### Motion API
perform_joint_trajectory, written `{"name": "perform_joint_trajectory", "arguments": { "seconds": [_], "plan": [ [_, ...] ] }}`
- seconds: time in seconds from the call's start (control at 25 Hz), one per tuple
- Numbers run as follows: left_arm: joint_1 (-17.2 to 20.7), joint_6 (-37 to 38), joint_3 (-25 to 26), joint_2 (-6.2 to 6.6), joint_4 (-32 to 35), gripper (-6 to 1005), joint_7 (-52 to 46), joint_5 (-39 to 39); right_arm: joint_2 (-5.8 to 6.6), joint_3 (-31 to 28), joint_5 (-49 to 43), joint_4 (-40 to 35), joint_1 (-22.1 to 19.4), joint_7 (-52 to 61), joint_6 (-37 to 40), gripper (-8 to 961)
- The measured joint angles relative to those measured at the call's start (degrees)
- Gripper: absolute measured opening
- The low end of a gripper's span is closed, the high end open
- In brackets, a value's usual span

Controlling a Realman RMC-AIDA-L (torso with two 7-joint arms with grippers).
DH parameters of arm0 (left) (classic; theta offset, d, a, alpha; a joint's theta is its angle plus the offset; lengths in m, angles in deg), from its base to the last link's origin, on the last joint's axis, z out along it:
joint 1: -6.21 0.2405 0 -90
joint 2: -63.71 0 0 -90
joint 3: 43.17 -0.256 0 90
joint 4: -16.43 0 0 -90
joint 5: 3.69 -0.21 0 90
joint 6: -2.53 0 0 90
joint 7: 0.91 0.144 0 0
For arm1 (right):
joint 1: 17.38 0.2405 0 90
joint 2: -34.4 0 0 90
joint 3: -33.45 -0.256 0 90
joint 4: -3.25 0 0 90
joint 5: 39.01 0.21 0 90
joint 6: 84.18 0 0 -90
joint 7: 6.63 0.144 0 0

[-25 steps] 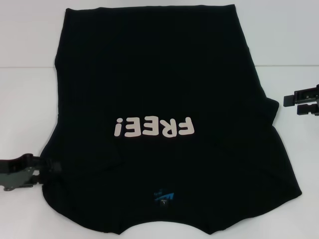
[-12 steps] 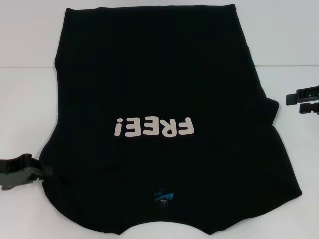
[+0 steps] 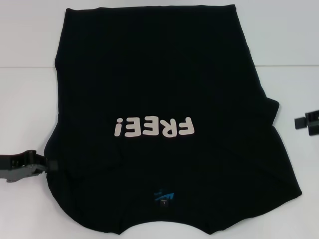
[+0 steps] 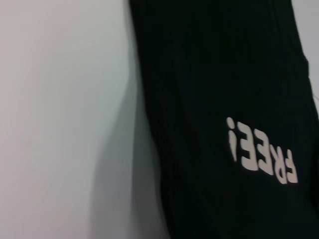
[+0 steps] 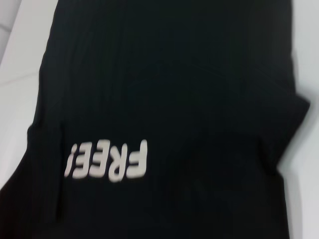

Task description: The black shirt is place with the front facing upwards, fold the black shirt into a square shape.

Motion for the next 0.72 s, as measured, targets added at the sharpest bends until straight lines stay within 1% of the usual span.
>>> {"name": "perform_joint_trajectory", "arguments": {
  "seconds": [0.2, 0.32, 0.44, 0.56, 0.6, 0.64, 0.68, 0.72],
  "plan": [
    [-0.66, -0.55, -0.35, 0.12, 0.17, 35, -0.09, 0.05, 0.61, 0.08, -2.31, -1.76, -1.68, 1.01, 4.90, 625],
    [-1.05, -1.61, -0.47, 0.20, -0.04, 36, -0.24, 0.07, 0.32, 0.11, -5.68, -1.79, -1.89, 1.07, 6.37, 625],
    [-1.11, -1.92, -0.49, 0.21, -0.05, 37, -0.28, 0.06, -0.70, 0.12, -8.35, -1.84, -2.01, 0.21, 6.49, 624],
    [-1.16, -2.36, -0.48, 0.22, -0.07, 39, -0.29, 0.06, -2.04, 0.13, -8.84, -1.85, -2.22, -2.69, 5.63, 624],
    [-1.18, -2.45, -0.43, 0.22, -0.08, 39, -0.29, 0.06, -2.52, 0.18, -8.85, -1.82, -2.31, -3.79, 5.10, 624],
    [-1.20, -2.50, -0.38, 0.22, -0.09, 40, -0.29, 0.06, -3.47, 0.35, -9.01, -1.64, -2.47, -5.82, 3.97, 624],
    [-1.22, -2.54, -0.34, 0.23, -0.10, 40, -0.29, 0.06, -3.47, 0.35, -9.01, -1.64, -2.47, -5.82, 3.97, 624],
    [-1.25, -2.59, -0.33, 0.22, -0.13, 40, -0.29, 0.07, -3.91, 0.56, -9.30, -1.51, -2.51, -6.44, 3.33, 624]
  ]
}}
